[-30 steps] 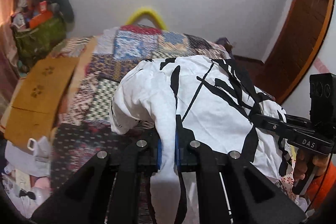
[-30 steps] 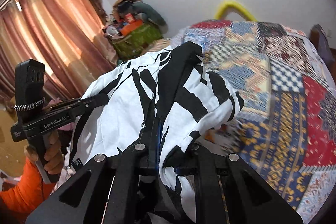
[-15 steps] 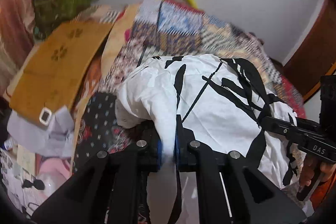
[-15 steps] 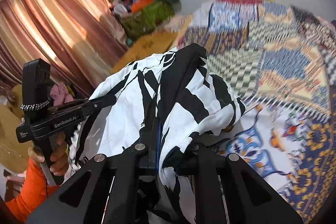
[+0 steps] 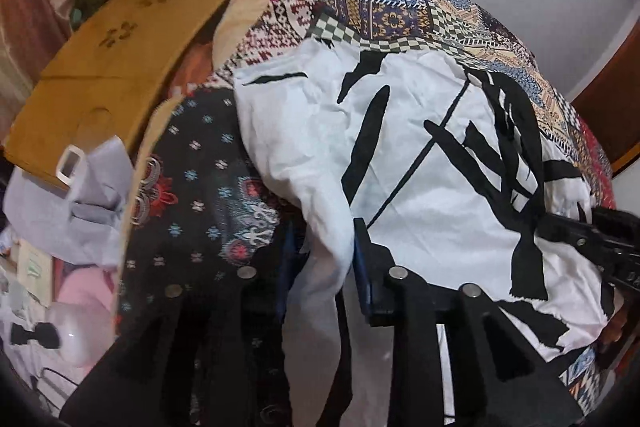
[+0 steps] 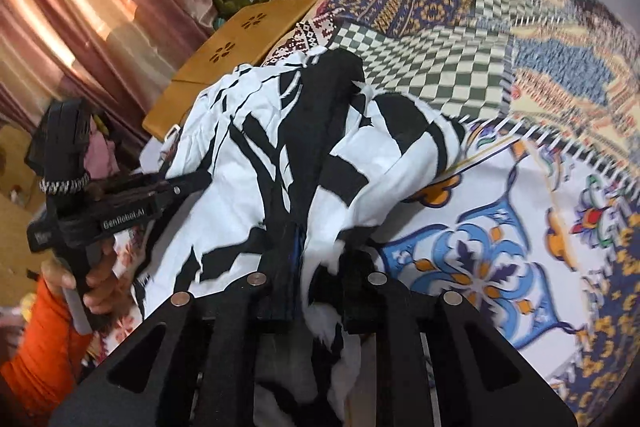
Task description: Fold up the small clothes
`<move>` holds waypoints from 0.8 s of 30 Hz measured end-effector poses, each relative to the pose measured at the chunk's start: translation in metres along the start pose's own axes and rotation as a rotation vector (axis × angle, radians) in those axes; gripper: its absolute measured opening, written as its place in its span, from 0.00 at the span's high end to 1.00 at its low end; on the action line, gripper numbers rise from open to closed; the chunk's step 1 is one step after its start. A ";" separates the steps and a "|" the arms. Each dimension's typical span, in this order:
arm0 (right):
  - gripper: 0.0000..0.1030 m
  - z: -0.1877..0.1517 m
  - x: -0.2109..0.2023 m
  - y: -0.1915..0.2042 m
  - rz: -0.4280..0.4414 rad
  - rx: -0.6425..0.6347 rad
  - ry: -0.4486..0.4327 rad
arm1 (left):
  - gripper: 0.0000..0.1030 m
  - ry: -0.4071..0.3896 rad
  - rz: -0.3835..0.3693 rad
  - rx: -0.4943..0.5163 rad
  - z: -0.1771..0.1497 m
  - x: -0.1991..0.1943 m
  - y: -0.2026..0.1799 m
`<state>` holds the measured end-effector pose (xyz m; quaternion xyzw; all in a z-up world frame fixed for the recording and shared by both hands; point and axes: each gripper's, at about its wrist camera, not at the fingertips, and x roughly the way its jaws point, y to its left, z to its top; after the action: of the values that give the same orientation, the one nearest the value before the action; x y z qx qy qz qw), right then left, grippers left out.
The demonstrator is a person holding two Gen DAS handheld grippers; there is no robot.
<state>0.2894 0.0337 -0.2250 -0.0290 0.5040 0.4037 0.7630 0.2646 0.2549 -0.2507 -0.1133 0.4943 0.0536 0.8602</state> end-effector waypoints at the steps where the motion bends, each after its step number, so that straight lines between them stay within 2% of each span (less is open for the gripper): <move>1: 0.86 -0.001 -0.003 0.003 -0.015 -0.015 -0.008 | 0.71 -0.010 0.018 0.013 0.000 -0.006 -0.002; 3: 0.86 -0.003 -0.018 0.012 -0.051 -0.062 -0.039 | 0.71 -0.036 0.054 0.044 -0.001 -0.020 -0.006; 6: 0.86 -0.004 -0.038 0.024 -0.085 -0.121 -0.087 | 0.71 -0.080 0.068 0.074 -0.003 -0.040 -0.011; 10: 0.86 -0.003 -0.062 0.040 -0.075 -0.159 -0.165 | 0.69 -0.113 0.033 0.075 -0.007 -0.060 -0.016; 14: 0.85 -0.003 -0.067 0.061 -0.050 -0.205 -0.191 | 0.68 -0.101 -0.001 0.097 -0.017 -0.063 -0.030; 17: 0.81 -0.008 -0.054 0.072 -0.025 -0.238 -0.149 | 0.67 -0.041 -0.035 0.107 -0.026 -0.049 -0.039; 20: 0.81 -0.013 -0.028 0.068 -0.026 -0.240 -0.060 | 0.67 0.025 -0.026 0.128 -0.041 -0.031 -0.047; 24: 0.81 -0.032 0.003 0.045 -0.039 -0.203 0.055 | 0.66 0.062 -0.003 0.140 -0.060 -0.018 -0.044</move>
<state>0.2373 0.0511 -0.2263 -0.1272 0.4803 0.4367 0.7499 0.2144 0.1980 -0.2576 -0.0552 0.5230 0.0138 0.8504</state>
